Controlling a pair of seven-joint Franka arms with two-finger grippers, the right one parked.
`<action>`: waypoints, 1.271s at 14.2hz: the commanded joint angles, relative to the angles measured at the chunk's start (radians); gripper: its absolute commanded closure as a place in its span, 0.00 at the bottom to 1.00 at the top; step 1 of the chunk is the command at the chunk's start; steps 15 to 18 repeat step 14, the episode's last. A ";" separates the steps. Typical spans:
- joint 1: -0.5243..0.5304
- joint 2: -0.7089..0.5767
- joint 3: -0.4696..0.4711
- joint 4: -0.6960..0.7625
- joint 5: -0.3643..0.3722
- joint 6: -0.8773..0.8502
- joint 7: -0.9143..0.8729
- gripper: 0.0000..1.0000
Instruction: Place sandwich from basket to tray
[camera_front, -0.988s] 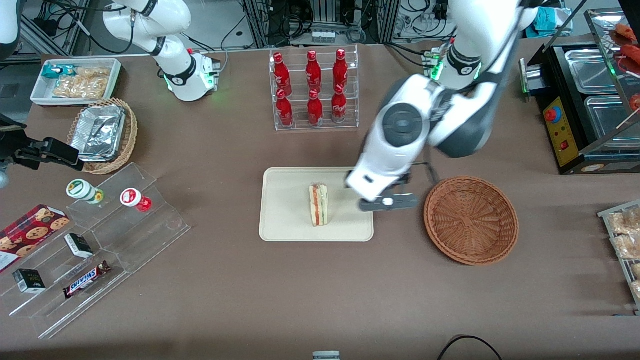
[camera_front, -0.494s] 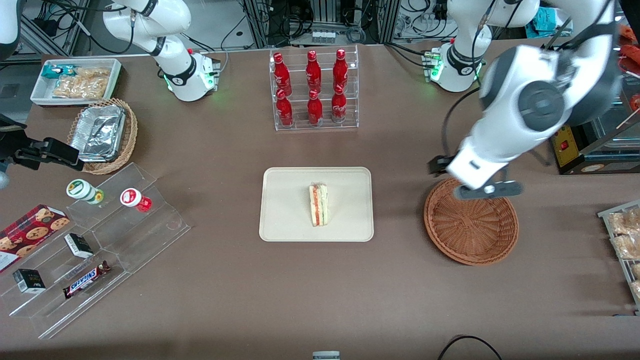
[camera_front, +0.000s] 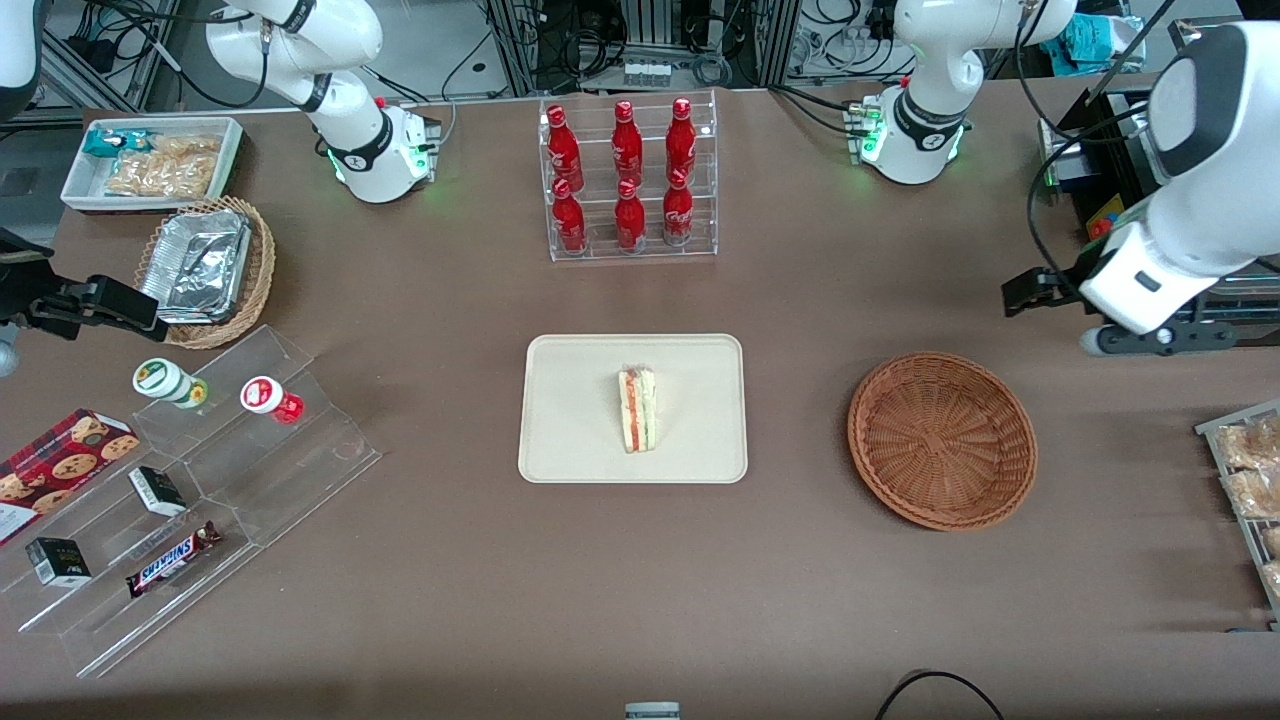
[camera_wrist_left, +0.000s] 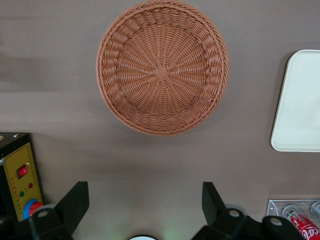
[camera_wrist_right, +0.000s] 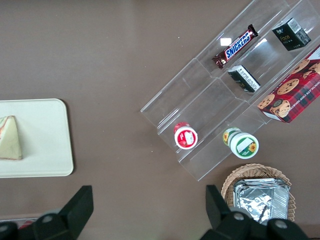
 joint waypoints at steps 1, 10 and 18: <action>0.002 -0.017 -0.015 0.051 0.003 -0.042 -0.003 0.00; -0.007 -0.009 -0.020 0.114 -0.006 -0.039 -0.001 0.00; -0.006 -0.004 -0.020 0.117 -0.006 -0.040 -0.005 0.00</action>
